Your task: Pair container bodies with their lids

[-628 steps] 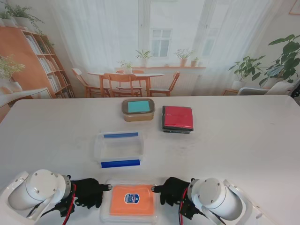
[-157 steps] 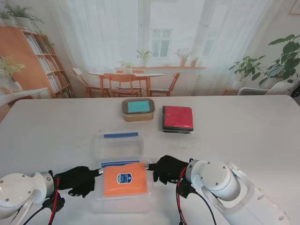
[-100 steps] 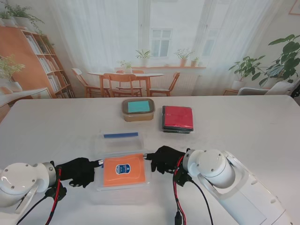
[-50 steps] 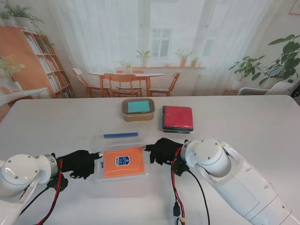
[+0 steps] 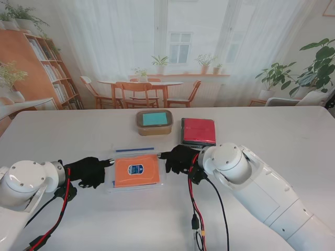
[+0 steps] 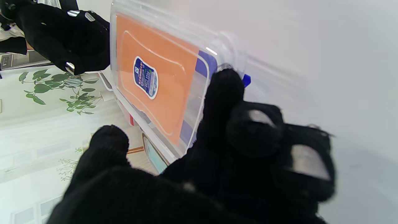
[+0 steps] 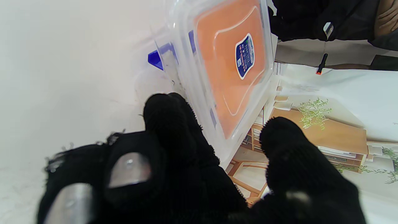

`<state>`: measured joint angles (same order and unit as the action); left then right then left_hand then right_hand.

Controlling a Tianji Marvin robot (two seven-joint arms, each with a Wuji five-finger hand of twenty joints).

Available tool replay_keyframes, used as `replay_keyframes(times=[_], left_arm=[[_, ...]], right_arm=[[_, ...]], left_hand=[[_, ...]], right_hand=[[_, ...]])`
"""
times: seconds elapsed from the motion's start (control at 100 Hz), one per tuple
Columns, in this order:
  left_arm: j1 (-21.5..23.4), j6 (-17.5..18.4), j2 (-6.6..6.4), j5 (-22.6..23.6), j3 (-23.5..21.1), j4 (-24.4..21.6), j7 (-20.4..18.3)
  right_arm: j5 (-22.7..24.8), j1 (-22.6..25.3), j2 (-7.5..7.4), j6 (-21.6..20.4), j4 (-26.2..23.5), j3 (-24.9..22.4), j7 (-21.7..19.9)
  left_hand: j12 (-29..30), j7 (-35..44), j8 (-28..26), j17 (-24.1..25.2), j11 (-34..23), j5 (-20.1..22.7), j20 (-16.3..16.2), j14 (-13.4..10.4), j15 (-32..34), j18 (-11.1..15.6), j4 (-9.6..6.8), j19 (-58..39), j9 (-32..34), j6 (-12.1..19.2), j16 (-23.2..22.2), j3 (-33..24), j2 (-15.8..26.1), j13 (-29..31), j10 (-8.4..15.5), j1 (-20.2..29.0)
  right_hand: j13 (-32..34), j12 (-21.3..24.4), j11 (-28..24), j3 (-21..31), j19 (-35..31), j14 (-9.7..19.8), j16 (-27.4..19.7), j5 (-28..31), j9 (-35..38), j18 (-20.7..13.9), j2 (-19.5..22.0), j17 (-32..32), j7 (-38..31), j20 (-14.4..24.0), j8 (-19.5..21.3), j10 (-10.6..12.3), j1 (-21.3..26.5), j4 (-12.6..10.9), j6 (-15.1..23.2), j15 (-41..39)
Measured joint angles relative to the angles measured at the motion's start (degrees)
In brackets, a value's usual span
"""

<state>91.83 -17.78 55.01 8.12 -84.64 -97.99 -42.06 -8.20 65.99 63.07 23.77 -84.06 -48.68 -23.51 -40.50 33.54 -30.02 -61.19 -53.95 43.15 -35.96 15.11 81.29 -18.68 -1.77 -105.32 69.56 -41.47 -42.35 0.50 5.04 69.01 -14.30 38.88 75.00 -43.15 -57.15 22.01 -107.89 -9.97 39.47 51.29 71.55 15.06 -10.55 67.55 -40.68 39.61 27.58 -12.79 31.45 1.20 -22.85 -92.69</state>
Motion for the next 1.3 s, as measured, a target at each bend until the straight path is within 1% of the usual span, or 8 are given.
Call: replay_keyframes(times=[0.14,0.38,0.6,1.3], left_arm=[[-1.52,0.03,0.01,0.06,0.44,1.37,0.00],[-4.11,0.03,0.01,-0.03,1.57,4.06,-0.08],[-5.94,0.12,0.03,-0.05,2.03,5.49,-0.20],[-10.25,0.31,0.28,0.02,4.11,8.72,0.28]], right_arm=[[-1.75,-2.18,0.79,-0.37,2.54,1.09,0.00],[-3.09,-5.00,2.01,-1.25,6.23,2.87,0.04],[-4.25,-6.89,2.97,-1.79,9.03,3.94,0.08],[-6.01,-10.96,4.82,-2.45,15.24,6.09,-0.57]], left_hand=[[0.00,-0.01,0.00,0.00,0.00,0.00,0.00,0.00,0.00,0.00,0.00,0.00,0.00,0.00,0.00,0.00,0.00,0.00,0.01,0.00],[0.00,-0.03,0.00,0.00,0.00,0.00,0.00,0.00,0.00,0.00,0.00,0.00,0.00,0.00,0.00,0.00,0.00,0.00,0.01,0.00],[0.00,-0.05,0.00,0.00,0.00,0.00,0.00,0.00,0.00,0.00,0.00,0.00,0.00,0.00,0.00,0.00,0.00,0.00,0.01,0.00],[0.00,-0.16,-0.06,0.00,0.00,0.00,0.00,-0.01,0.00,0.00,0.00,0.00,0.01,0.00,0.00,0.00,0.00,0.00,0.03,0.00]], right_hand=[[0.00,0.00,0.00,0.00,0.00,0.00,0.00,0.00,0.00,0.00,0.00,0.00,0.00,0.00,0.00,0.00,0.00,0.00,0.00,0.00],[0.00,0.00,0.01,0.54,0.00,0.00,0.00,0.00,0.00,0.00,0.00,0.00,0.00,0.00,0.00,0.00,0.00,0.00,0.00,0.00],[0.00,0.00,0.01,0.56,0.00,0.00,0.00,0.00,0.00,0.00,0.00,0.00,0.00,0.00,0.00,0.00,0.00,0.00,0.00,0.00],[0.00,0.00,0.01,0.56,0.00,0.00,0.00,0.00,0.00,0.00,0.00,0.00,0.09,0.00,-0.12,0.00,0.00,0.00,0.00,0.00]])
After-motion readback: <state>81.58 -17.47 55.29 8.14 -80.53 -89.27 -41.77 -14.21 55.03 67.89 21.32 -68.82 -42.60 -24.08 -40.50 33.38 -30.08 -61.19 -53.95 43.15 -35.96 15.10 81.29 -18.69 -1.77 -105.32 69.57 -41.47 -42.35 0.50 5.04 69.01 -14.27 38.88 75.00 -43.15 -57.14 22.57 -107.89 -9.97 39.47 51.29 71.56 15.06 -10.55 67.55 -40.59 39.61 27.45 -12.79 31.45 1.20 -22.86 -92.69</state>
